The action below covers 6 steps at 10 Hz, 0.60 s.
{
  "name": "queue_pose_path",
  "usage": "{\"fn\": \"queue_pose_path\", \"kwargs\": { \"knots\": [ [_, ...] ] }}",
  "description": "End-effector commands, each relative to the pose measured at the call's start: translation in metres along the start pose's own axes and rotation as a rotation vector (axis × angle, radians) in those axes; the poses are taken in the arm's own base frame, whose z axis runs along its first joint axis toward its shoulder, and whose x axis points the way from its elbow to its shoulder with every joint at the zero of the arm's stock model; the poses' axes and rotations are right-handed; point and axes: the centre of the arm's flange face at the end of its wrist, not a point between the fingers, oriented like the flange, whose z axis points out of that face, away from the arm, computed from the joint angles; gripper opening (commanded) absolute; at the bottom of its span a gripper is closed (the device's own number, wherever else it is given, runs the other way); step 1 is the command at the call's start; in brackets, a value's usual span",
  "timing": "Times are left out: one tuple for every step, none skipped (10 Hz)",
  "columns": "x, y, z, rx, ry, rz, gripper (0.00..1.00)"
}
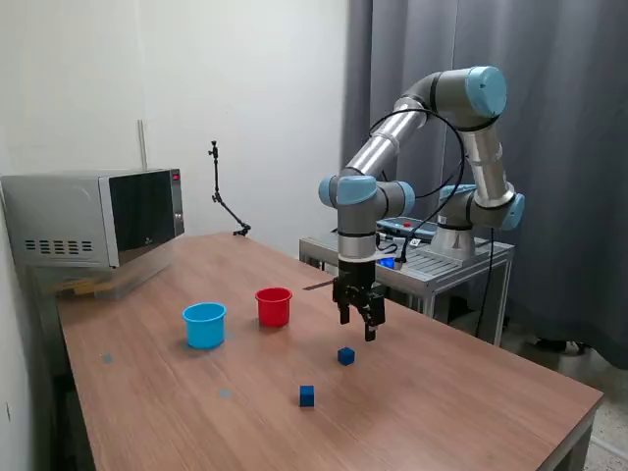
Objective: Place red objects in the red bin, and blue objects in the blue bin.
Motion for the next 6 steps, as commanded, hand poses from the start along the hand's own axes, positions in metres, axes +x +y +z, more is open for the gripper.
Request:
{"fn": "queue_pose_path", "kwargs": {
  "knots": [
    [0.0011,-0.0143,0.0148,0.015,-0.004,-0.004,1.0],
    [0.0015,-0.0132,0.0125,0.009,-0.002,-0.005,1.0],
    [0.0034,-0.0111,0.0096,-0.01,0.004,-0.007,1.0],
    [0.0032,-0.0081,0.0086,-0.026,0.008,-0.007,1.0],
    [0.0016,-0.0063,0.0086,-0.034,0.01,-0.005,1.0],
    [0.0009,-0.0045,0.01,-0.04,0.011,-0.004,1.0]
  ]
}}
